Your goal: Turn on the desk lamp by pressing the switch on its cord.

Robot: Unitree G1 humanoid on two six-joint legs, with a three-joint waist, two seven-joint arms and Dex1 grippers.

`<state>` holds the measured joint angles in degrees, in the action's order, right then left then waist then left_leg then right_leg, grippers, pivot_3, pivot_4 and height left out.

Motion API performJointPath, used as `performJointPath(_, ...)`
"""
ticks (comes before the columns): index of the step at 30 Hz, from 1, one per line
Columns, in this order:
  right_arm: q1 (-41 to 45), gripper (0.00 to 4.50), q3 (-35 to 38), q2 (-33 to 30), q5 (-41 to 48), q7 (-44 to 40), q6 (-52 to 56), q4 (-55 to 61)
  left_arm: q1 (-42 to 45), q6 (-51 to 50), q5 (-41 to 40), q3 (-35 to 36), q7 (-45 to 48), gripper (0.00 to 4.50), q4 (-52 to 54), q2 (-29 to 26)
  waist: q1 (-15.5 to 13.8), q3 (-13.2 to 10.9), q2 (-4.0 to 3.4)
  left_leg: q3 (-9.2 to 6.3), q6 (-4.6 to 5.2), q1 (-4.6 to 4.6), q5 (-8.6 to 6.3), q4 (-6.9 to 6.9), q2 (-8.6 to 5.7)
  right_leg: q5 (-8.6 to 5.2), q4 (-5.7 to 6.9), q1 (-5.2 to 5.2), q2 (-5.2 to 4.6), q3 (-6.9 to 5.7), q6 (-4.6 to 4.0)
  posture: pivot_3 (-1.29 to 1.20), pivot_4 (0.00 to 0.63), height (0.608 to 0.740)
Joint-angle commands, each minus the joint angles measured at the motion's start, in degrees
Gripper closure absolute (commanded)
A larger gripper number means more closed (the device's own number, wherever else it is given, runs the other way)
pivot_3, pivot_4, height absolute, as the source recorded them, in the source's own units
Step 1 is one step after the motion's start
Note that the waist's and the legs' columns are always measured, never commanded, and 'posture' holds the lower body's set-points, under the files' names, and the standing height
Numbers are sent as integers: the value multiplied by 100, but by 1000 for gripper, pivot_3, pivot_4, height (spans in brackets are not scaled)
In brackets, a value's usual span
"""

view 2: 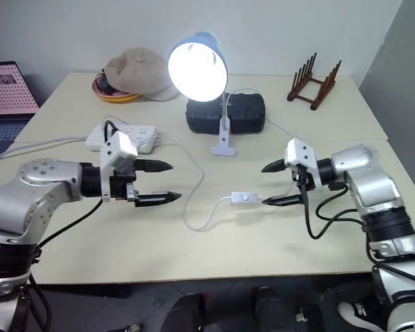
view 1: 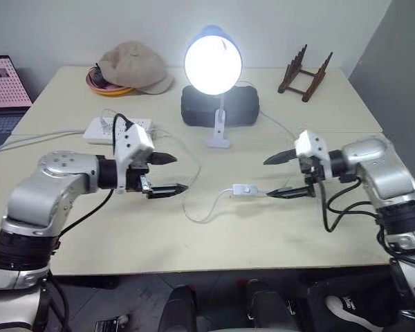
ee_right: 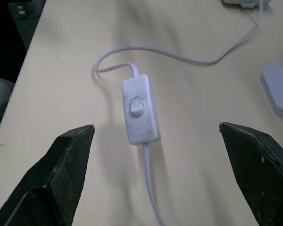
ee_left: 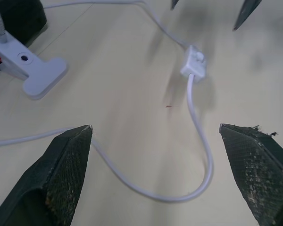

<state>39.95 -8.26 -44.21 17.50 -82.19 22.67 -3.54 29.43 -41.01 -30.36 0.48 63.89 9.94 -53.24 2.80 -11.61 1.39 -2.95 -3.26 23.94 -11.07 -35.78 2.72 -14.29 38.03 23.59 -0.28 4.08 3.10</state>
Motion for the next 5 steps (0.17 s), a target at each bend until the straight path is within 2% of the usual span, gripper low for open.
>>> performJointPath(1, -109, 50, 345, -401, 384, 135, 741, 896, -24, -242, -366, 516, 312, 0, 126, -386, 26, 0, 0, 1, 0, -1, 0, 2, 0, -1, -1, 1, 0, 1, -1, 0, 150, 740)
performJointPath(5, -384, 50, 515, -586, 477, 311, 961, 1146, -127, -340, -366, 655, 277, 0, 85, -558, 38, 0, 0, 2, 0, -4, 0, 0, 1, -18, 1, 1, 0, 0, -32, 0, 150, 740)
